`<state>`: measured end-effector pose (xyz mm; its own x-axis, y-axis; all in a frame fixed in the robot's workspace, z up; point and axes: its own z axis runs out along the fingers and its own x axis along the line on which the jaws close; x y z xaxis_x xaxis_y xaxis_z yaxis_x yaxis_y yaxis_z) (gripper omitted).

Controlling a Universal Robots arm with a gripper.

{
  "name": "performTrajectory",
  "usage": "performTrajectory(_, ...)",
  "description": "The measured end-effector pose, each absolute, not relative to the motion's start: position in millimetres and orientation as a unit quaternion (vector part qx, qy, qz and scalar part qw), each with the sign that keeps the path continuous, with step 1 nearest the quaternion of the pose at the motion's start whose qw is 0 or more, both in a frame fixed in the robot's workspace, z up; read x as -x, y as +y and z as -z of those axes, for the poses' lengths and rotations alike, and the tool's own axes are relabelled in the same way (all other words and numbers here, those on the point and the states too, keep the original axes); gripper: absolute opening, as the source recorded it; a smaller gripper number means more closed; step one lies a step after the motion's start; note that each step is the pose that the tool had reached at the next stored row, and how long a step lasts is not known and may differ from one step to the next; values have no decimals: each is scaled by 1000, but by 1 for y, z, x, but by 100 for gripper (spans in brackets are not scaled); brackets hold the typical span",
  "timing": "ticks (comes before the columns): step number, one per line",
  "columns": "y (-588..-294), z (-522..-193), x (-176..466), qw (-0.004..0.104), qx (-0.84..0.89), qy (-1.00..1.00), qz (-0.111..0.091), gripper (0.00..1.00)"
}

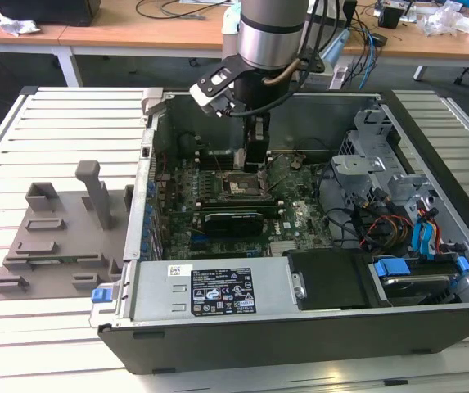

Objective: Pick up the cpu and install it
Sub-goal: 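Place the cpu into insertion slot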

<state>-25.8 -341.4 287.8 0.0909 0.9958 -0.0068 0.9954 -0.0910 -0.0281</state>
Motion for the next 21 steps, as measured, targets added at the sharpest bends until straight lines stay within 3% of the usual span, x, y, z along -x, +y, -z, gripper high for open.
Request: performTrajectory(21, -341, -267, 26, 7, 674, -738, -13, 55)
